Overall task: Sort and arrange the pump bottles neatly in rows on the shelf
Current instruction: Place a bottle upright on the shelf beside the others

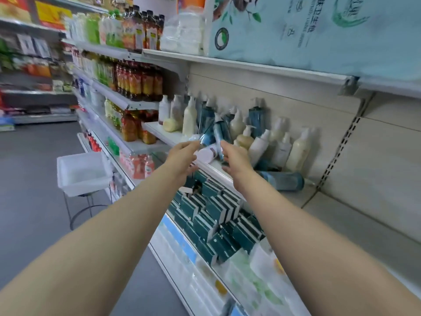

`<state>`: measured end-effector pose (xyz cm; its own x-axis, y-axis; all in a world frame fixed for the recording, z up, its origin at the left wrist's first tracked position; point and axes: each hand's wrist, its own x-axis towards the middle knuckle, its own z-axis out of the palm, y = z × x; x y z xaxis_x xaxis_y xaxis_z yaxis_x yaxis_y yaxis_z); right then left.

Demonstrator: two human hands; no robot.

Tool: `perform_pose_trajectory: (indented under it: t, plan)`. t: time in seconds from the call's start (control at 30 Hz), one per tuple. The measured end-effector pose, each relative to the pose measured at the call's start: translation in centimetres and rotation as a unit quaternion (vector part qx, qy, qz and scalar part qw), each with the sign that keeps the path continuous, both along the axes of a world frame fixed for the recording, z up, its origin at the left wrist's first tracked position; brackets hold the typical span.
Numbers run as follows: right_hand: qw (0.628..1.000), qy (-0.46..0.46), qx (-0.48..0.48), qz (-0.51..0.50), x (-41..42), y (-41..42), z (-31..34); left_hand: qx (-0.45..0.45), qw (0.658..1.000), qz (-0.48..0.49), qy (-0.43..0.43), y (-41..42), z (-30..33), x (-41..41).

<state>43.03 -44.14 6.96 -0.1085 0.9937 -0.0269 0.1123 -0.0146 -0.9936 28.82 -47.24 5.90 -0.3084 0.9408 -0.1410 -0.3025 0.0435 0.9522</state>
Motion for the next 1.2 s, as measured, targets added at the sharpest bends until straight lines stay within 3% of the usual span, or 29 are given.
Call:
perform_pose_trajectory:
  t: [0.3, 0.63, 1.2]
  plan:
    - [0.999, 0.03, -0.015, 0.01, -8.4, 15.0, 0.2, 0.001, 1.0, 0.017, 0.0, 14.2, 0.2, -8.3]
    - [1.0, 0.025, -0.015, -0.005, -16.0, 25.1, -1.2, -0.016, 1.0, -0.008, 0.007, 25.7, -1.0, -15.7]
    - [0.977, 0.034, -0.032, -0.209, -23.8, 33.8, -5.5, 0.0, 0.968, -0.24, 0.07, 41.0, -5.4, -21.7]
